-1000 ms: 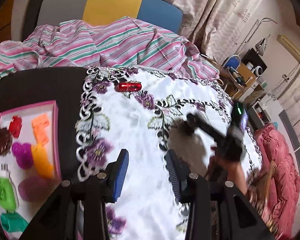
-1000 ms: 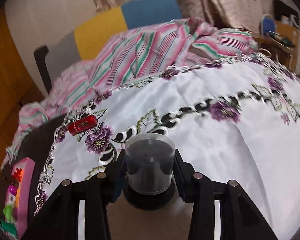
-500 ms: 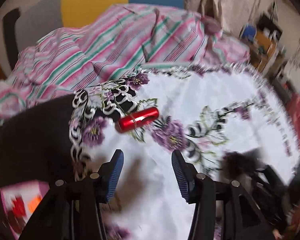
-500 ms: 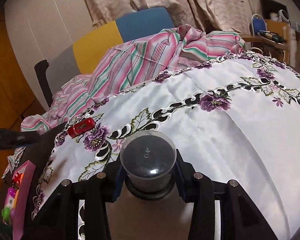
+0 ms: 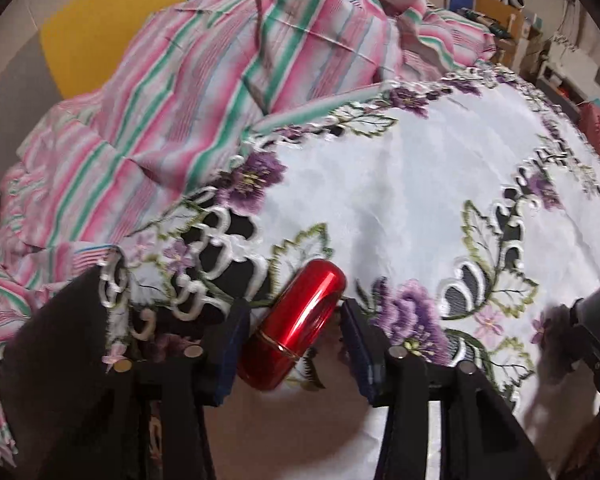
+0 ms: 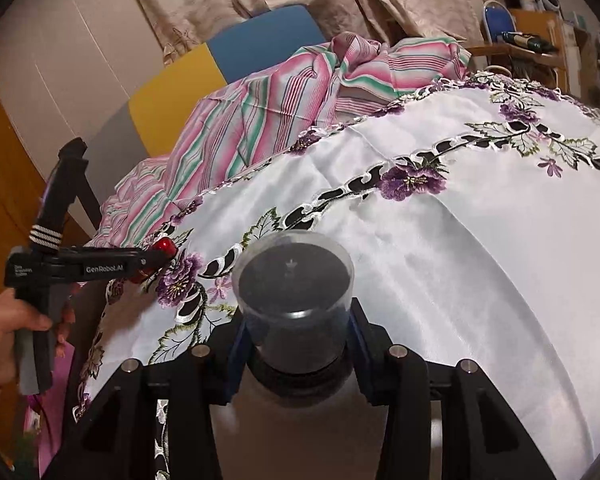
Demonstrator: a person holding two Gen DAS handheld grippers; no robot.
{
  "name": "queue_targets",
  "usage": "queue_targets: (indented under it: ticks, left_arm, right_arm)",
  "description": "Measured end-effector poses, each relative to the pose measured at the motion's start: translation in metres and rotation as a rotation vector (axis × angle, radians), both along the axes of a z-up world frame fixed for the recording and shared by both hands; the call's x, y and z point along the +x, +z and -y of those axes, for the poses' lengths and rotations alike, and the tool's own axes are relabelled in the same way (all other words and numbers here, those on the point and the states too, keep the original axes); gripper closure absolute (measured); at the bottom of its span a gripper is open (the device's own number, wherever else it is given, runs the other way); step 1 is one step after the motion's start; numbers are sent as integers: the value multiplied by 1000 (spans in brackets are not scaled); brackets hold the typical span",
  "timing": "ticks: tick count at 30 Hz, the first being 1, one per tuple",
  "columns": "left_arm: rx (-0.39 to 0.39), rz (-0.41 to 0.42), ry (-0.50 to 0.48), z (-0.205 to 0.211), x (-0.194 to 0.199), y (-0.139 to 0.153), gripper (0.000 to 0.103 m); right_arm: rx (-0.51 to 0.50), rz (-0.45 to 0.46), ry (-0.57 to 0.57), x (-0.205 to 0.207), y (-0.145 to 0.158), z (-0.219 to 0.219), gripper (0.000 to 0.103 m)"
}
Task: Organize rigid objects
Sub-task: 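Grasp the red cylinder with the left gripper while the right holds the black cup, then carry the red cylinder into the tray and open the left gripper while the right holds the cup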
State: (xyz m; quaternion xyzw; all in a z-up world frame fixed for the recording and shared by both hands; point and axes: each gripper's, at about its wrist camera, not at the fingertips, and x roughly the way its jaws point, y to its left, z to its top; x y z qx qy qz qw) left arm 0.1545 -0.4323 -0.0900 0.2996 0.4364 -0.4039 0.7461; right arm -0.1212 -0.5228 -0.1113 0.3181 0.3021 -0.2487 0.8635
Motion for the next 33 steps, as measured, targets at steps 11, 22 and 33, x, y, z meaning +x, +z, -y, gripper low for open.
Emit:
queue_targets:
  ticks: [11, 22, 33]
  left_arm:
    - [-46, -75, 112, -20, -4, 2, 78]
    - [-189, -186, 167, -87, -50, 30, 78]
    - [-227, -232, 187, -142, -108, 29, 78]
  right_arm:
    - [-6, -4, -9, 0, -1, -1, 58]
    - [-38, -46, -9, 5, -1, -3, 58]
    - [-86, -102, -9, 11, 2, -9, 58]
